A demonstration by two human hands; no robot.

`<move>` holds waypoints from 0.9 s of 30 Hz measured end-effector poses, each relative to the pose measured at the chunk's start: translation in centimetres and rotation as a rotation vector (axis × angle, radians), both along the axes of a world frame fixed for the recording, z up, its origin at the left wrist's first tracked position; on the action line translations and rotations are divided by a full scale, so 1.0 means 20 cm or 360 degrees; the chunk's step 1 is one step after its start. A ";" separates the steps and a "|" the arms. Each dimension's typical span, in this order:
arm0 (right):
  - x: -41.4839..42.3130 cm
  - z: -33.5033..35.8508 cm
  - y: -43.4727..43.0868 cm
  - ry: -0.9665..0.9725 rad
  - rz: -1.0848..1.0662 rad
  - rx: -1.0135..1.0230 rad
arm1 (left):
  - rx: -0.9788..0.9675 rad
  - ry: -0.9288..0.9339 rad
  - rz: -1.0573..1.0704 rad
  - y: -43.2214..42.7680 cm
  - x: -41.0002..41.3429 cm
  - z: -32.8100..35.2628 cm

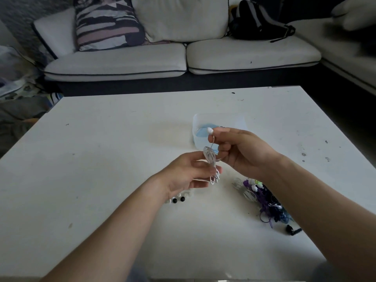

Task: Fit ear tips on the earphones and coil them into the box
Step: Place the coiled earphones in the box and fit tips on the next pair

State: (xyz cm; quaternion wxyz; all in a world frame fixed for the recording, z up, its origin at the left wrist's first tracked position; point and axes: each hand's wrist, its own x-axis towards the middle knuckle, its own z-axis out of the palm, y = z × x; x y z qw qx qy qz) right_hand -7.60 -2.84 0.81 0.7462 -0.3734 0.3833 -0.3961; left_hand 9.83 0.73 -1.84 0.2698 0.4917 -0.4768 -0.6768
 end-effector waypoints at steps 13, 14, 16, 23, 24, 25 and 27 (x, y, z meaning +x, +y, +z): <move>-0.07 -0.02 -0.23 -0.0113 -0.0593 0.0190 | -0.0343 -0.0396 0.0723 -0.29 -0.14 0.08; -0.07 -0.01 -0.28 -0.0064 -0.0609 0.0168 | -0.0414 -0.0465 0.0763 -0.35 -0.16 0.08; -0.06 -0.01 -0.39 0.0150 -0.0660 0.0127 | -0.0584 -0.0745 0.0749 -0.48 -0.18 0.07; -0.03 -0.13 -0.69 0.1313 -0.0427 -0.0139 | -0.0773 -0.1562 0.0626 -0.72 -0.20 -0.06; -0.02 -0.13 -0.70 0.1467 -0.0390 -0.0190 | -0.0781 -0.1592 0.0603 -0.73 -0.19 -0.06; -0.02 -0.13 -0.70 0.1584 -0.0362 -0.0241 | -0.0790 -0.1600 0.0580 -0.74 -0.19 -0.07; -0.01 -0.10 -0.67 0.1735 -0.0333 -0.0334 | -0.0814 -0.1590 0.0556 -0.73 -0.19 -0.04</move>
